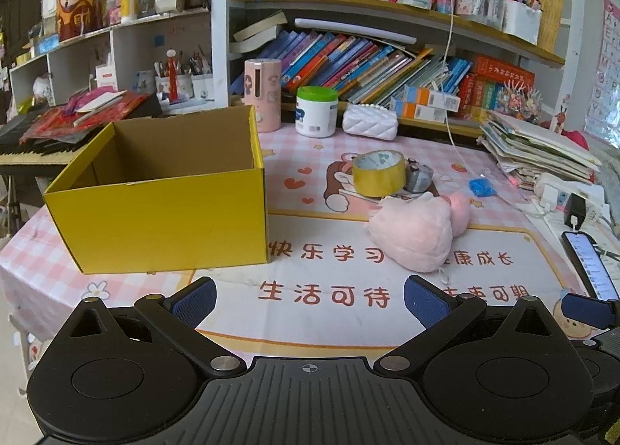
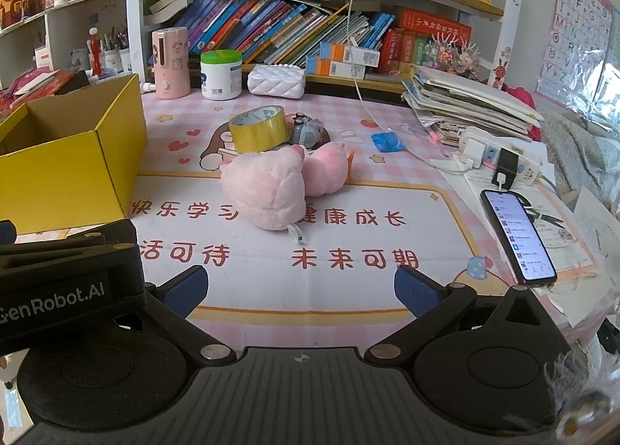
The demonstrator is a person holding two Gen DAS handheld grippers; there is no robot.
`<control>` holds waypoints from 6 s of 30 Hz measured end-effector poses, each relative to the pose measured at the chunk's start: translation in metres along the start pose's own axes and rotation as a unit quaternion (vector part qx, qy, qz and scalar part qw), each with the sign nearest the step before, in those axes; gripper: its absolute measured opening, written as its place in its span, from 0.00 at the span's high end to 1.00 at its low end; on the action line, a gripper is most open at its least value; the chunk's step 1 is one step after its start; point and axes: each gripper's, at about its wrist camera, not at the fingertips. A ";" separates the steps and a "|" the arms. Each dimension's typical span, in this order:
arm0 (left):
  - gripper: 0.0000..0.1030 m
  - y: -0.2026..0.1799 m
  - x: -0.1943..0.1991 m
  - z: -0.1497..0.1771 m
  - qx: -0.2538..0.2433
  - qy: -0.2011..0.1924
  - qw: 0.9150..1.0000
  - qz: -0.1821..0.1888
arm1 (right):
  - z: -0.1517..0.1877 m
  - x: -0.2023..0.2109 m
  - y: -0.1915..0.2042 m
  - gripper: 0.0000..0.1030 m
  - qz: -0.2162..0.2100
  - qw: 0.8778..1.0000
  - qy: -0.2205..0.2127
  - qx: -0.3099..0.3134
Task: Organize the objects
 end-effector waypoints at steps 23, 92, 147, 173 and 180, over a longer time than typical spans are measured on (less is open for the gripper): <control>0.00 -0.043 -0.059 -0.033 0.037 0.006 0.999 -0.028 | -0.049 -0.073 -0.053 0.00 -0.022 0.999 0.023 0.013; 0.33 -0.074 -0.086 -0.018 0.116 0.059 0.984 -0.123 | -0.097 -0.214 -0.125 0.58 -0.210 0.966 0.094 -0.122; 0.33 0.155 0.057 0.036 0.093 -0.014 0.995 -0.043 | 0.001 0.039 0.127 0.58 -0.178 0.982 -0.003 0.057; 0.33 0.169 0.062 0.031 0.080 -0.035 0.995 -0.040 | -0.002 0.040 0.149 0.58 -0.183 0.981 -0.002 0.066; 0.33 0.171 0.061 0.021 0.069 -0.053 0.995 -0.041 | -0.011 0.035 0.153 0.58 -0.181 0.981 -0.012 0.062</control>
Point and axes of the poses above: each gripper's, at about its wrist camera, not at the fingertips, and x roughly against the way its jaws point, y to its left, z to its underside, and after that the axes turned 3 degrees about x, right-handed
